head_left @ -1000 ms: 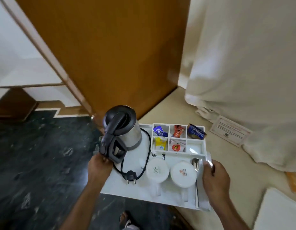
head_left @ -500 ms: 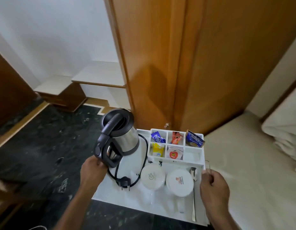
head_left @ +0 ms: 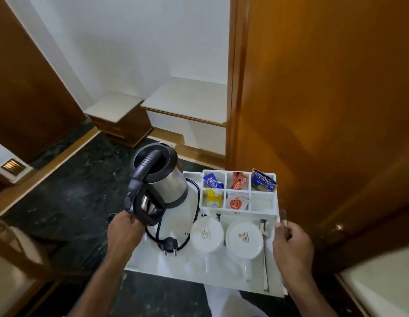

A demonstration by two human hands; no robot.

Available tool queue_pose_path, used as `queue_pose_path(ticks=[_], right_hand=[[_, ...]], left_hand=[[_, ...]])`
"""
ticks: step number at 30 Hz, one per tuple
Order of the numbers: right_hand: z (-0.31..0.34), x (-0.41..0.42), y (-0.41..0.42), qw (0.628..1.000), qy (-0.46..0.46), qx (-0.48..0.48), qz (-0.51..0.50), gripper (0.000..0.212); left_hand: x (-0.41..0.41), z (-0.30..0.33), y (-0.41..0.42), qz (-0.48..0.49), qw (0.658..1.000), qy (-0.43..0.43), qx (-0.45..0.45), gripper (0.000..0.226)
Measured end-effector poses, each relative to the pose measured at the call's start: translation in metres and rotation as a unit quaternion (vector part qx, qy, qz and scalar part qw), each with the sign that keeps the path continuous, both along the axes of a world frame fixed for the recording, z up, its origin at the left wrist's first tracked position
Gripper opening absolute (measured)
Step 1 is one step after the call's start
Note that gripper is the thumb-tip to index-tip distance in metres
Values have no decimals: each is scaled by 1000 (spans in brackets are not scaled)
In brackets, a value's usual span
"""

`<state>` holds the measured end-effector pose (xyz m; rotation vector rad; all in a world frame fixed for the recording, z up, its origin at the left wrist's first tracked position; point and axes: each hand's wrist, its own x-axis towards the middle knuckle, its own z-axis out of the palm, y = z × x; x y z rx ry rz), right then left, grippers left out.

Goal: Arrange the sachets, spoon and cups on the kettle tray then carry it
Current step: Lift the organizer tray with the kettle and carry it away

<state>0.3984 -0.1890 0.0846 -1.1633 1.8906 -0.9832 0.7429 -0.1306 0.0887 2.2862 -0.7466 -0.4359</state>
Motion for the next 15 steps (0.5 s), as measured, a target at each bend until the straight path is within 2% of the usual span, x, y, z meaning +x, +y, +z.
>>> queue_pose_path(ticks=[7, 15], right_hand=[[-5, 109, -136, 998, -55, 5, 8, 7], [8, 222, -279, 999, -41, -17, 20, 14]], left_hand=[[105, 0, -116, 28, 999, 14, 15, 30], [219, 19, -260, 21, 1000, 9, -15, 28]])
